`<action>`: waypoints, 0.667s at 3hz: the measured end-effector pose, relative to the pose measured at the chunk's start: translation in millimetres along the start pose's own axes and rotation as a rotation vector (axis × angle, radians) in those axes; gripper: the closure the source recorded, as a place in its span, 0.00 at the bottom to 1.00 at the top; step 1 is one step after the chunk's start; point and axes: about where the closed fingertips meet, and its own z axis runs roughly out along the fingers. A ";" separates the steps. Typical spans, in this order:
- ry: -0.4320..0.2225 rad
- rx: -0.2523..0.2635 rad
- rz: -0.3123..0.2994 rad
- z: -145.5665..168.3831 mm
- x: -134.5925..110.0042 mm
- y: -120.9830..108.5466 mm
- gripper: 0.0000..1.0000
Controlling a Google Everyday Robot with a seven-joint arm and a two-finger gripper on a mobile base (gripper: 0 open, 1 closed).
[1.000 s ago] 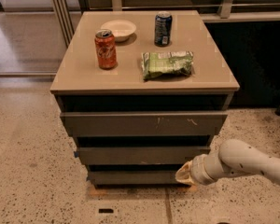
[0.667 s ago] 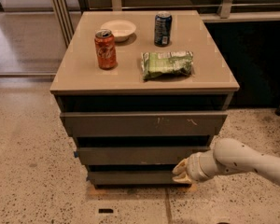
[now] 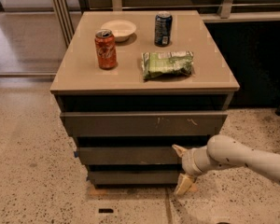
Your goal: Open middle drawer
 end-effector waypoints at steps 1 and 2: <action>-0.003 -0.008 -0.005 14.1 -0.2 -9.0 0.00; -0.001 -0.035 0.001 35.1 1.6 -17.3 0.00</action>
Offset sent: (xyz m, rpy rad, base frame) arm 0.0409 0.0252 -0.0452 -0.0059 0.0596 0.0260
